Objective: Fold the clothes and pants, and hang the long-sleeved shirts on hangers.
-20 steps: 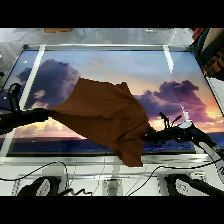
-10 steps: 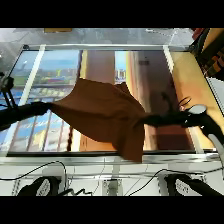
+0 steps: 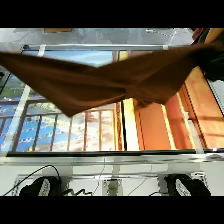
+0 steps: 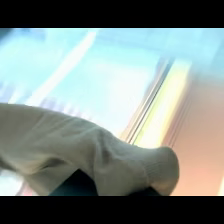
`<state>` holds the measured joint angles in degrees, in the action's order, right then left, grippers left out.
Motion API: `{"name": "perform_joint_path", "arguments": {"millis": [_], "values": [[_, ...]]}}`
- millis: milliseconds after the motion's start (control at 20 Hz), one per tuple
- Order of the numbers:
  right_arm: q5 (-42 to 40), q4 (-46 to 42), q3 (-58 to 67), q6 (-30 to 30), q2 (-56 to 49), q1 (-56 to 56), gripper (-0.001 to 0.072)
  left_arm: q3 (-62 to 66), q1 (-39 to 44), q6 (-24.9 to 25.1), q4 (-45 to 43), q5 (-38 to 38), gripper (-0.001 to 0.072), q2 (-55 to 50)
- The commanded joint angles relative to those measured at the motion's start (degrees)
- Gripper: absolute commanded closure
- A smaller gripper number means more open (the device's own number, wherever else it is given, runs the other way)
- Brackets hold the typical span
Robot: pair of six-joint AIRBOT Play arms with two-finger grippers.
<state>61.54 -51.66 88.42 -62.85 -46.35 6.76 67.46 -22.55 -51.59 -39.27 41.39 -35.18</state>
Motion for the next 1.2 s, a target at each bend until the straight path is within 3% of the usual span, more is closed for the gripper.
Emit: {"name": "perform_joint_path", "arguments": {"millis": [0, 200, 400, 500, 700, 800, 900, 1150], "values": [[-3.23, -2.75, 7.50, -1.22, 6.05, 0.04, 0.0700, 1.46, -0.17, 0.00, -0.07, -12.22, 0.0694, 7.93], [-5.75, -2.62, 8.55, -1.86, 10.56, 0.02, 0.0700, 1.44, -0.17, 0.02, -0.13, -18.01, 0.0695, 13.88], [-5.57, -6.84, 8.52, -8.35, 8.55, 0.04, 0.0701, 0.72, -0.17, -0.02, -2.19, -16.24, 0.0695, 12.28], [-0.07, -11.69, 8.50, -13.09, 3.69, 0.04, 0.0701, -0.68, -0.17, -0.02, -2.69, -9.53, 0.0696, 8.22], [16.39, -12.61, 5.66, -15.78, -13.03, -0.02, 0.0700, -4.94, 1.27, 0.02, -2.71, 13.92, 0.0696, -7.21], [17.86, -12.90, 3.04, -15.74, -22.67, -0.02, 0.0700, -8.00, 4.02, 2.14, -3.98, 16.55, 0.0696, -17.92], [15.26, -12.92, 2.60, -15.72, -32.39, -0.02, 0.0699, -8.04, 7.04, 4.87, -5.75, 12.81, 0.0696, -27.63], [-0.79, -8.26, 2.60, -15.82, -48.26, -0.02, 0.0699, -7.80, 14.38, 5.16, -2.54, -15.45, 0.0695, -42.10]]}}
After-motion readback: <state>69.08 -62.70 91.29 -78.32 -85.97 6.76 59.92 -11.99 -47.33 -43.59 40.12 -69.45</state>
